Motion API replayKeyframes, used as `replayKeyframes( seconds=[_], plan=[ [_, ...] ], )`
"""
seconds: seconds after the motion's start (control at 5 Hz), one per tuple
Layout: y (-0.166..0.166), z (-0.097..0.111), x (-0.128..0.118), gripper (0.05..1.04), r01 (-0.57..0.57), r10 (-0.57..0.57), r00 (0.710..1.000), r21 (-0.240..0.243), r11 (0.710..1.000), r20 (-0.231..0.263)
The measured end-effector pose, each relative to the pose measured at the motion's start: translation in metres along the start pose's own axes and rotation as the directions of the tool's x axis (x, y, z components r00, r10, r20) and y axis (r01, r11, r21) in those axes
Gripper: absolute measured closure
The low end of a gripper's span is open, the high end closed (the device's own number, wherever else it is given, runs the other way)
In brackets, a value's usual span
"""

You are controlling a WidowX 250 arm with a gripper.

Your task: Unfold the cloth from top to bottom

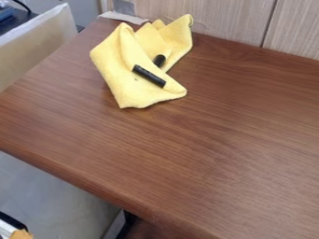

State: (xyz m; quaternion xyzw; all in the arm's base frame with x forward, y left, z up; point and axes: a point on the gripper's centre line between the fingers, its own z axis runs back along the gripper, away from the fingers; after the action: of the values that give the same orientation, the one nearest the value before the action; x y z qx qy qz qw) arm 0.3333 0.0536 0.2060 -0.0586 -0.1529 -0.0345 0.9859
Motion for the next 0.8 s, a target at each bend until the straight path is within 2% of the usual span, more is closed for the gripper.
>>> replayKeyframes(
  seconds=[0.2,0.4,0.8],
  plan=[
    [0.002,-0.014,-0.003,0.083,-0.007,0.007,0.999,-0.011,1.000,-0.037],
    [0.004,-0.024,-0.006,0.083,-0.011,0.010,0.999,-0.008,1.000,-0.038],
    [0.009,-0.054,-0.024,0.083,-0.020,0.018,0.996,-0.023,1.000,-0.083]
  ],
)
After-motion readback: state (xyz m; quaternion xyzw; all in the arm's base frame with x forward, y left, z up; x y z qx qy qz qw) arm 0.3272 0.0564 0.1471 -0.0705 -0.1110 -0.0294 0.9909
